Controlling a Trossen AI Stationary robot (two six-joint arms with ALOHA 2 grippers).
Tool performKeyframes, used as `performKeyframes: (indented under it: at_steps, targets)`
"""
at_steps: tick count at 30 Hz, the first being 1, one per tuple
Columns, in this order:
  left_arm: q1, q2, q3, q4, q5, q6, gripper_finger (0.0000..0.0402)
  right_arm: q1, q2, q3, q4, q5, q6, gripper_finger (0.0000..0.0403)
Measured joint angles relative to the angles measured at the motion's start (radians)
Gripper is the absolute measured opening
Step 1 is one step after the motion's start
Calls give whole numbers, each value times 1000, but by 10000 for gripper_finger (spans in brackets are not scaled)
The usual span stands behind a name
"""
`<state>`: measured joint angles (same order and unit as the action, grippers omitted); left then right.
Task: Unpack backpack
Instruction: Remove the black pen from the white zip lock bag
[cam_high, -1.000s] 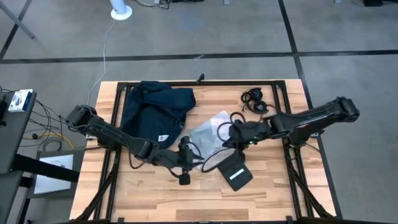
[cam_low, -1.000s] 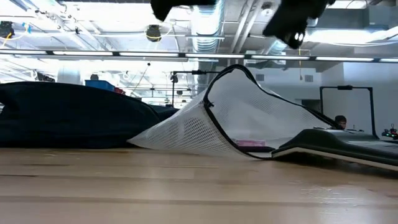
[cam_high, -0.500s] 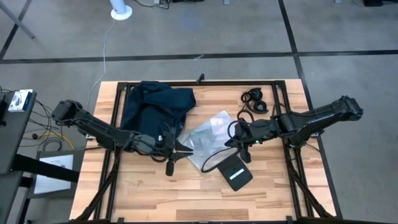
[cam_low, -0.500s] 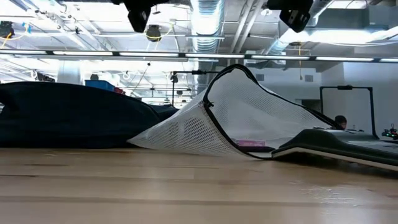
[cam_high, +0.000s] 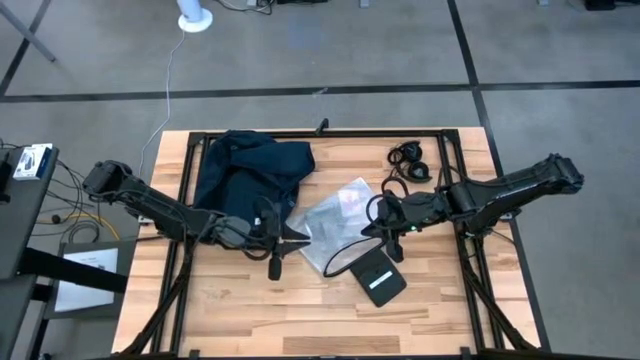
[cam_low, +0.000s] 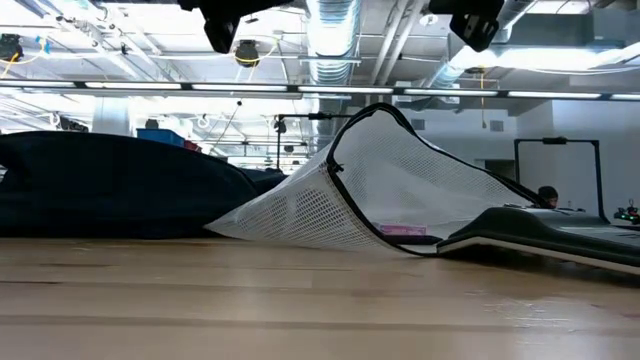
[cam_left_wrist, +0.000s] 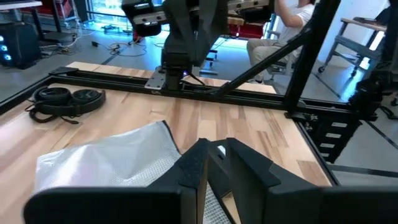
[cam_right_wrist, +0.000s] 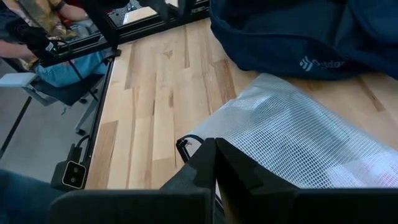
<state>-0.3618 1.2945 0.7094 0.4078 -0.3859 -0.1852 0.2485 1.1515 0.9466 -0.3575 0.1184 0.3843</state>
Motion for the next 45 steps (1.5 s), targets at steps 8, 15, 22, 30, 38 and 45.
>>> performKeyframes:
  at_steps: [8,15,22,30,38,45]
  targets:
    - [3,0,0,0,0,5,45,-10,0,0,2,0,0,0]
    - [15,0,0,0,0,5,45,-4,0,0,1,-7,1,0]
    - [15,0,0,-7,2,0,45,8,0,0,2,-11,1,0]
    - [15,0,0,-26,2,-21,45,5,0,0,25,-11,1,0]
    - [15,0,0,-30,2,-48,45,5,0,0,57,-11,1,0]
    - [15,0,0,-30,2,-73,45,5,0,0,44,-11,1,0]
